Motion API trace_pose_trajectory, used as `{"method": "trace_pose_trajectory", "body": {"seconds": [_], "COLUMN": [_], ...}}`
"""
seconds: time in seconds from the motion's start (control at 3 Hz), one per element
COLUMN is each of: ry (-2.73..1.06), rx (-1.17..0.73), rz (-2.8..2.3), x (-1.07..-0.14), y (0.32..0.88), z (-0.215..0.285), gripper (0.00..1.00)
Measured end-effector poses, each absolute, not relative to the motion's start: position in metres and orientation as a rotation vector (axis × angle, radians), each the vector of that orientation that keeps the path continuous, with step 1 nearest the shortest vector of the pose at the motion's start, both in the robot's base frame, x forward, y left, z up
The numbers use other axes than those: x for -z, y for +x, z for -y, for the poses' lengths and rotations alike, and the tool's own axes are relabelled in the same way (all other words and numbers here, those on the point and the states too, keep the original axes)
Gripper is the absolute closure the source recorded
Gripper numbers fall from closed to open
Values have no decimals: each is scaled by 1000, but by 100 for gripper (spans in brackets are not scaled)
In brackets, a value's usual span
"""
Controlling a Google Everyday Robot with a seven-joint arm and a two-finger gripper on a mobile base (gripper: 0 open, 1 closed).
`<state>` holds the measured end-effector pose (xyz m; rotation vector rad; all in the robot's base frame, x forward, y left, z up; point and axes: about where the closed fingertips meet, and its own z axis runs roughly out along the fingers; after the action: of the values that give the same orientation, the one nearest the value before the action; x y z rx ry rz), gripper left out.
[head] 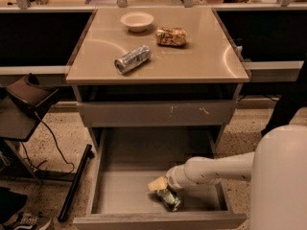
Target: Pick green can from middle drawer and place on counter
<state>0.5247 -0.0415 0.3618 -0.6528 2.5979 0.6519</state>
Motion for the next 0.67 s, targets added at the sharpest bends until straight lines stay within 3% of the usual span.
{"method": "trace_pose_trajectory", "body": {"seconds": [0.67], "ry": [-653], "rx": [-652], "rz": [-2598], "x": [-362], "y": [525], "z": [41], "gripper": [66]}}
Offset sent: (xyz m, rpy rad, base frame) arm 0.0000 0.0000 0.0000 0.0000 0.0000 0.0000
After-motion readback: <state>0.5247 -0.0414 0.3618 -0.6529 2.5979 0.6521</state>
